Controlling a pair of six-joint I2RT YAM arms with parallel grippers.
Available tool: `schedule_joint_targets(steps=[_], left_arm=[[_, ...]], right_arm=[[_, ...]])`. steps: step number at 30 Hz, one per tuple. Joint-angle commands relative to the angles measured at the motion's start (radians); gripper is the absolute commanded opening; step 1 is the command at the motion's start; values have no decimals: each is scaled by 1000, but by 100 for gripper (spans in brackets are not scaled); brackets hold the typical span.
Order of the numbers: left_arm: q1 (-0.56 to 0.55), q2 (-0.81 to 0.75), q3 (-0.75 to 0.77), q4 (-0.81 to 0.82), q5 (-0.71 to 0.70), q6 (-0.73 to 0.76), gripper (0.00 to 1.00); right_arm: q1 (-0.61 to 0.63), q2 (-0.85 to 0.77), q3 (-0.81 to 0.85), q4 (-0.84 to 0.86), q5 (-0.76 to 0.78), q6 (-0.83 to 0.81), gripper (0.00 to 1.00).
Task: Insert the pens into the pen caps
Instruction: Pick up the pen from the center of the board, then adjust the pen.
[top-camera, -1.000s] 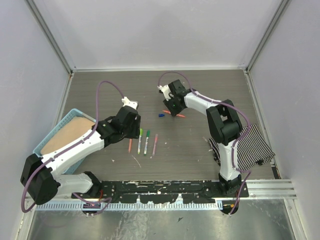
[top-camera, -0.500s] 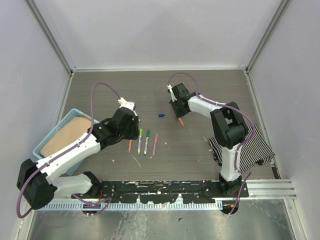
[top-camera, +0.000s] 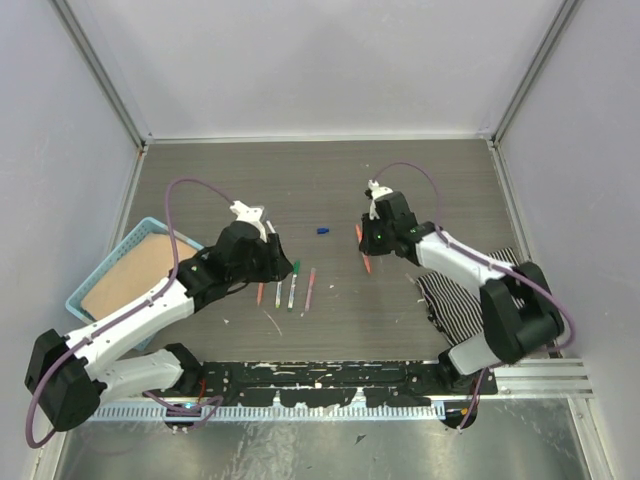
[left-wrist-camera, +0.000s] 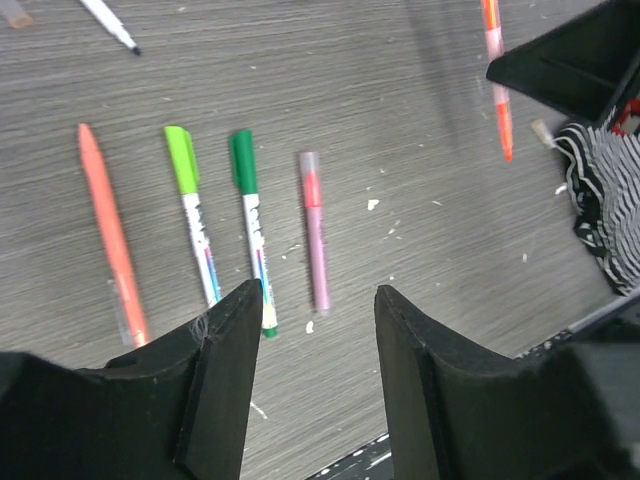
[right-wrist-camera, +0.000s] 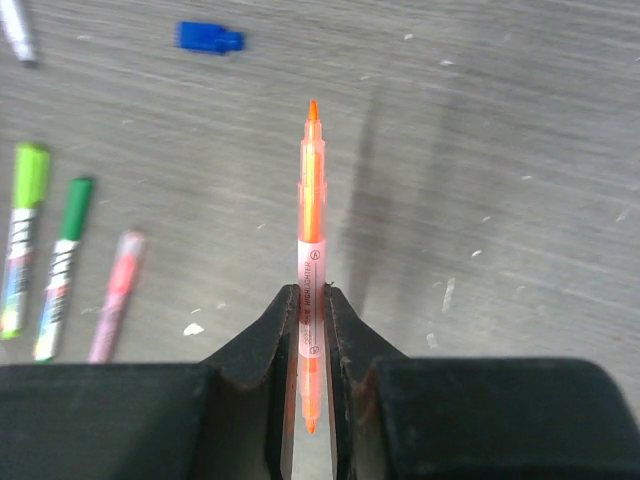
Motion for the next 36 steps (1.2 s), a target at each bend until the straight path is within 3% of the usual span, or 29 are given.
schedule_joint_targets(steps=[1, 5, 9, 14, 25, 31, 36], left_arm=[[5, -5, -27, 150, 81, -77, 56], [5, 7, -34, 238, 118, -125, 63], [5, 23, -43, 325, 166, -165, 67], [3, 56, -48, 397, 212, -201, 68], [-7, 113, -43, 438, 216, -216, 63], [-8, 141, -34, 456, 226, -219, 52], [-9, 151, -30, 466, 236, -224, 29]], right_arm=[[-3, -168, -133, 225, -167, 165, 13], [33, -303, -290, 422, -247, 334, 11], [141, -393, -383, 554, -185, 419, 11], [242, -433, -402, 618, -94, 454, 13], [302, -420, -386, 708, -131, 485, 12], [329, -406, -375, 728, -138, 491, 12], [345, -400, -370, 732, -122, 492, 12]])
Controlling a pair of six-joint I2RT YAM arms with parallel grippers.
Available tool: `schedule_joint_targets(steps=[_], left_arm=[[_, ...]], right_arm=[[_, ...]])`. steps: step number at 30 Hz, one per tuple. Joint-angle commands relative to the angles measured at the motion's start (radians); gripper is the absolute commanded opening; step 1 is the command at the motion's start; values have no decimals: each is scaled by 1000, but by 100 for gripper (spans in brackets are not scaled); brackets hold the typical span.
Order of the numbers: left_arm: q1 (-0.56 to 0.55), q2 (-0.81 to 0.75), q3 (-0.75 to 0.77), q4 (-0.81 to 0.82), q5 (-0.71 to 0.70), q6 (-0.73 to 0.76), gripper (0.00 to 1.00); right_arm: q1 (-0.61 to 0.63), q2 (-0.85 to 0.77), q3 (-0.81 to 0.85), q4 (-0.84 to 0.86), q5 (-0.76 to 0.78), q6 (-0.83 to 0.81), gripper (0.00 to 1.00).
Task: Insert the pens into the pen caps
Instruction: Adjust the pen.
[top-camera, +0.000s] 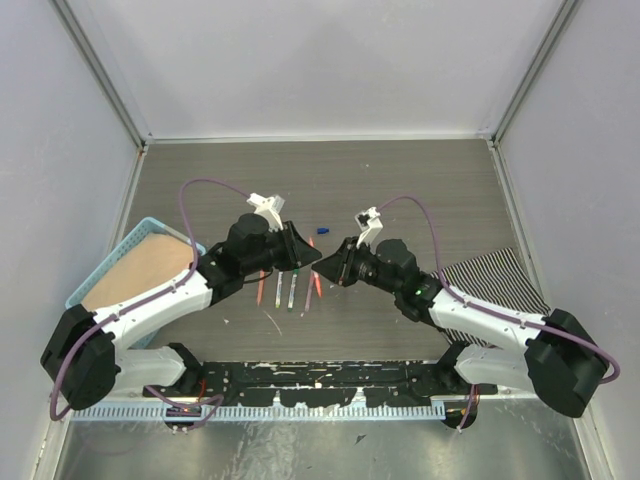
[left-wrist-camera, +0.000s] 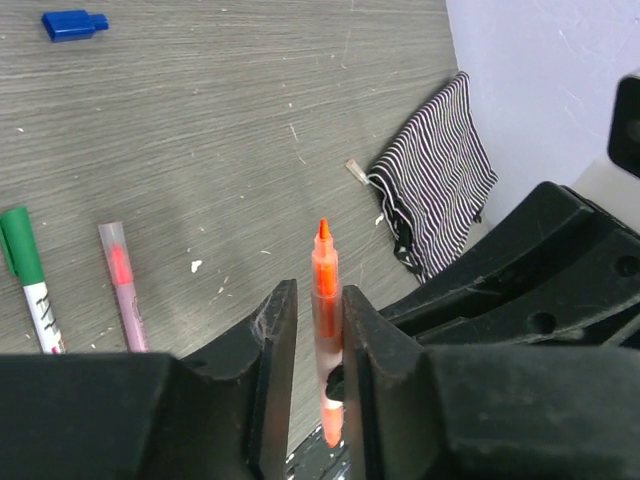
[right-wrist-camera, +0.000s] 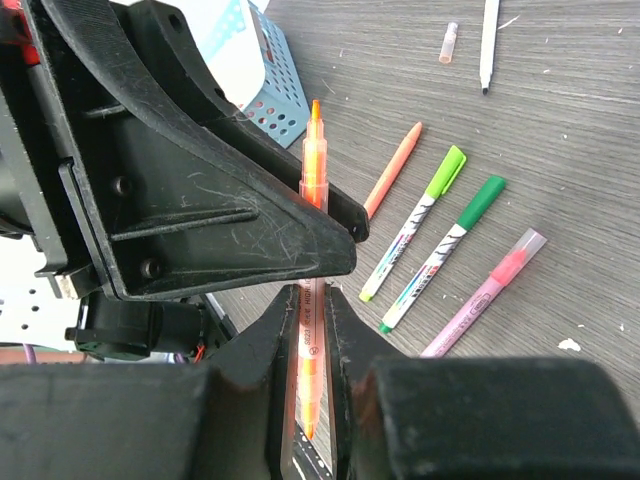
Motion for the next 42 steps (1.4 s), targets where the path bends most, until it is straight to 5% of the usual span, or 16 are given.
schedule_joint_targets(steps=[1, 5, 10, 15, 23, 27, 33, 38, 42], left_arm=[[-4, 9, -2, 46, 14, 1, 22], [-3, 3, -4, 45, 13, -1, 1], [-4, -13, -4, 29, 0, 7, 0], [-4, -23, -3, 20, -7, 12, 0], [-4, -28, -1, 18, -12, 12, 0], [-4, -27, -1, 15, -13, 15, 0], [-4, -33, -6, 15, 0, 18, 34], [-4, -43, -19, 14, 12, 22, 41], [-5, -46, -32, 18, 20, 22, 36]], right_arm=[[15, 1, 37, 76, 14, 11, 12], [20, 9, 49, 55, 24, -4, 13], [45, 12, 77, -25, 33, -49, 43], [69, 1, 75, -72, 36, -62, 50], [81, 0, 63, -102, 48, -67, 36], [85, 5, 74, -96, 47, -66, 20], [85, 0, 97, -96, 85, -40, 1], [85, 3, 108, -80, 96, -3, 1], [85, 8, 117, -73, 104, 5, 1]])
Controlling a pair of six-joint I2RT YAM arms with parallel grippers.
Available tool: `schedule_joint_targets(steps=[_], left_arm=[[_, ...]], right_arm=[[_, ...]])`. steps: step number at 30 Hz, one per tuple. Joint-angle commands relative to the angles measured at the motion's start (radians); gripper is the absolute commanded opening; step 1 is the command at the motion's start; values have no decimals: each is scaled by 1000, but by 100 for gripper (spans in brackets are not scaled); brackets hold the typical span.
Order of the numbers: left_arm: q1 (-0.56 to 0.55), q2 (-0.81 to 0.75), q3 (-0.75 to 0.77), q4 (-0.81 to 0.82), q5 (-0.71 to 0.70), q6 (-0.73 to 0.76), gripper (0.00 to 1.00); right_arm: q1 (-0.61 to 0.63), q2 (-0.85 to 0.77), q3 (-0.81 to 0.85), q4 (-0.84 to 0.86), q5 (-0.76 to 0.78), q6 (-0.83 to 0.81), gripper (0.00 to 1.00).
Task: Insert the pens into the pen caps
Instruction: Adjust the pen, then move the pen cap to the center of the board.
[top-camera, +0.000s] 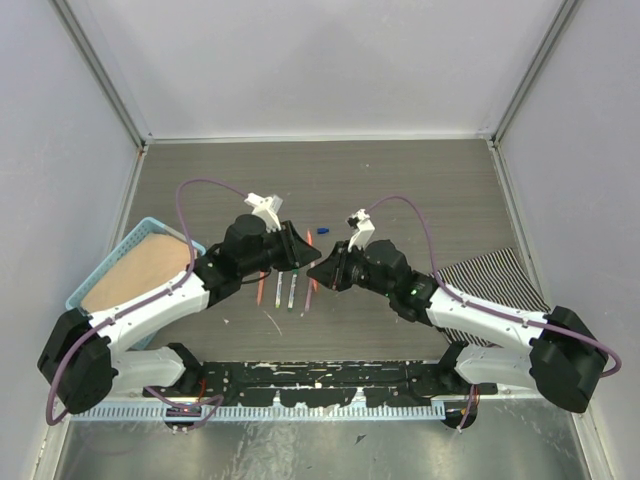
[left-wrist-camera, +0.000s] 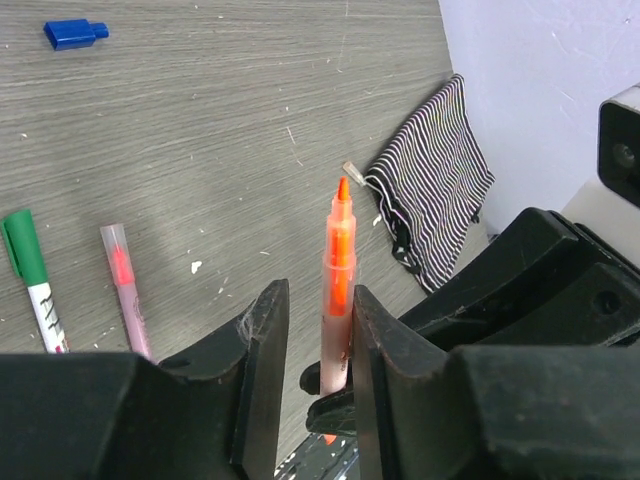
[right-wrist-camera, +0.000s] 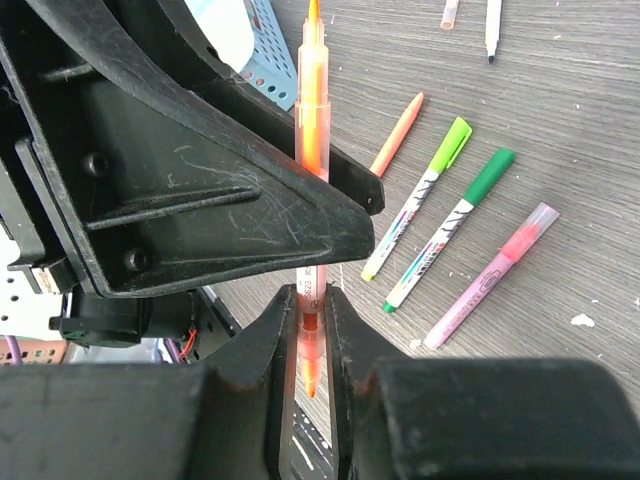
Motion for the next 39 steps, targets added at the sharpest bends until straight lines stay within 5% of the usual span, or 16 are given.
schedule_joint_targets(steps=[1, 9, 13, 16, 25, 39], left_arm=[[-2, -27, -33, 19, 19, 11, 33], [-2, -37, -41, 22, 21, 14, 8], [-2, -33, -21, -17, 13, 46, 0], [-1, -30, 5, -73, -15, 85, 0], [3, -13, 66, -237, -70, 198, 0], [4, -23, 67, -275, -60, 201, 0]], right_arm=[[7, -4, 54, 59, 35, 20, 1], [7, 21, 75, 26, 44, 5, 3], [8, 2, 113, -113, 79, -58, 30], [9, -37, 145, -270, 147, -128, 44], [-10, -71, 276, -799, 506, -219, 47], [-415, 52, 186, -806, 364, -254, 54]])
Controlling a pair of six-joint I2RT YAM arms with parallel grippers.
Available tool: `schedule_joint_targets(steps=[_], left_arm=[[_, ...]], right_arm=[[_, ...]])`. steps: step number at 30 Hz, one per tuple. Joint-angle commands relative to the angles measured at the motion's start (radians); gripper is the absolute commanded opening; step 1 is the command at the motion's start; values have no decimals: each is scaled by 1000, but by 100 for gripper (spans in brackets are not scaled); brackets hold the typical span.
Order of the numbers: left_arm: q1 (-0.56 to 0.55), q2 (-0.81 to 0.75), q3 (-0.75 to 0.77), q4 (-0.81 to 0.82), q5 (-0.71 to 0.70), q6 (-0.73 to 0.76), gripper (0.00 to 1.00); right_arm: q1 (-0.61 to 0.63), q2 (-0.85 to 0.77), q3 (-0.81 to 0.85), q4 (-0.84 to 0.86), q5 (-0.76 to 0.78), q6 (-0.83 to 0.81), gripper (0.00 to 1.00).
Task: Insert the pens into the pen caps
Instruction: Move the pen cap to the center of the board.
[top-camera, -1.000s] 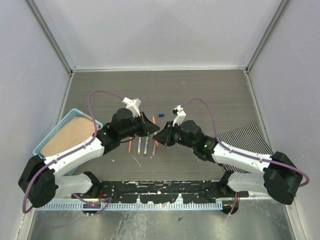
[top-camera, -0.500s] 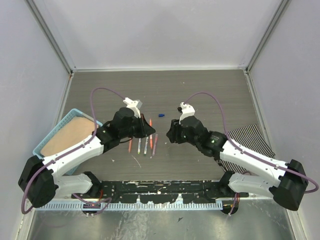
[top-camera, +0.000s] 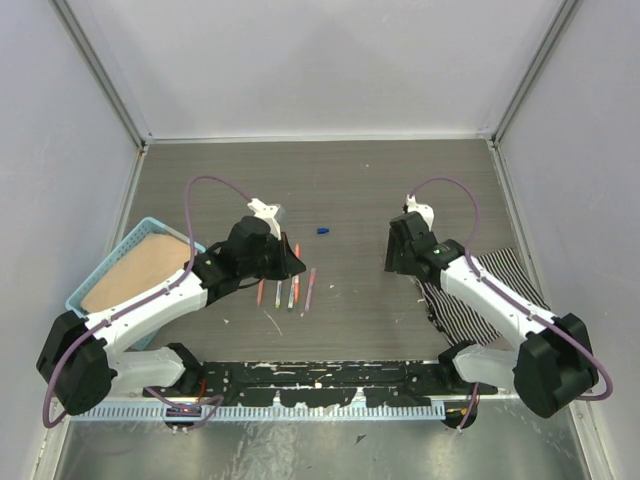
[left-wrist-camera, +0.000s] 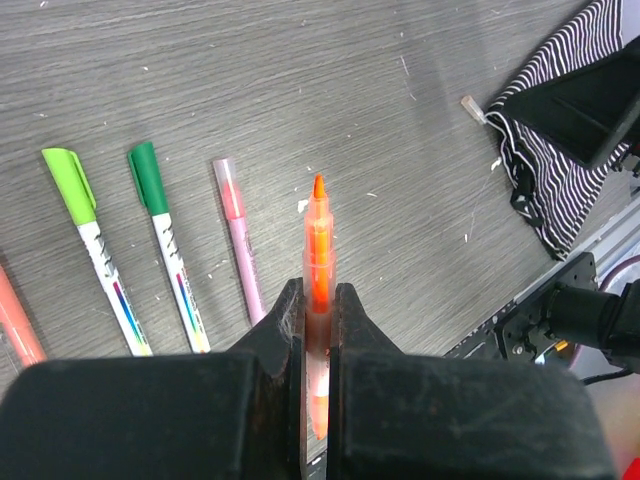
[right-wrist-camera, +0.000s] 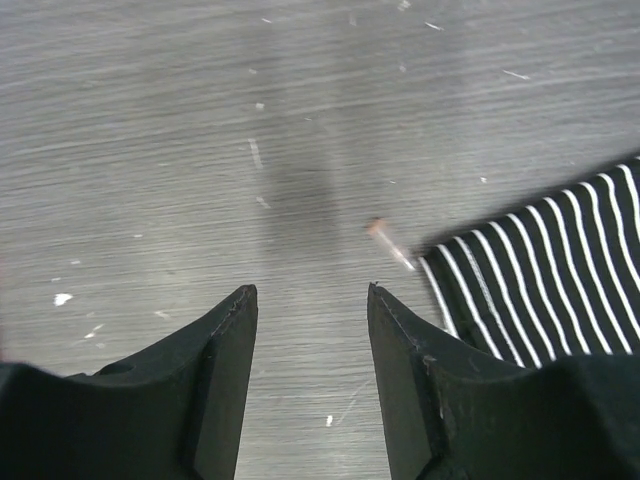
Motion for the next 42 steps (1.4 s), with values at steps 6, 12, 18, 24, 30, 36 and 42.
schedule_joint_targets(steps=[6, 12, 18, 24, 30, 36, 42], left_arm=[[3, -8, 40, -31, -5, 25, 0], [4, -10, 47, -44, -4, 34, 0], [5, -5, 51, -48, -8, 36, 0], [5, 6, 62, -46, 5, 43, 0], [5, 19, 74, -47, 19, 55, 0], [6, 21, 70, -40, 20, 52, 0], [5, 11, 65, -51, 8, 54, 0]], right_arm=[[-135, 75, -64, 82, -98, -72, 54], [-209, 134, -83, 130, -152, -115, 52], [-235, 191, -90, 178, -225, -130, 49], [-237, 230, -90, 184, -192, -132, 48], [-236, 220, -89, 159, -169, -118, 41], [-236, 215, -94, 152, -150, -108, 33], [-229, 223, -92, 155, -144, -111, 22]])
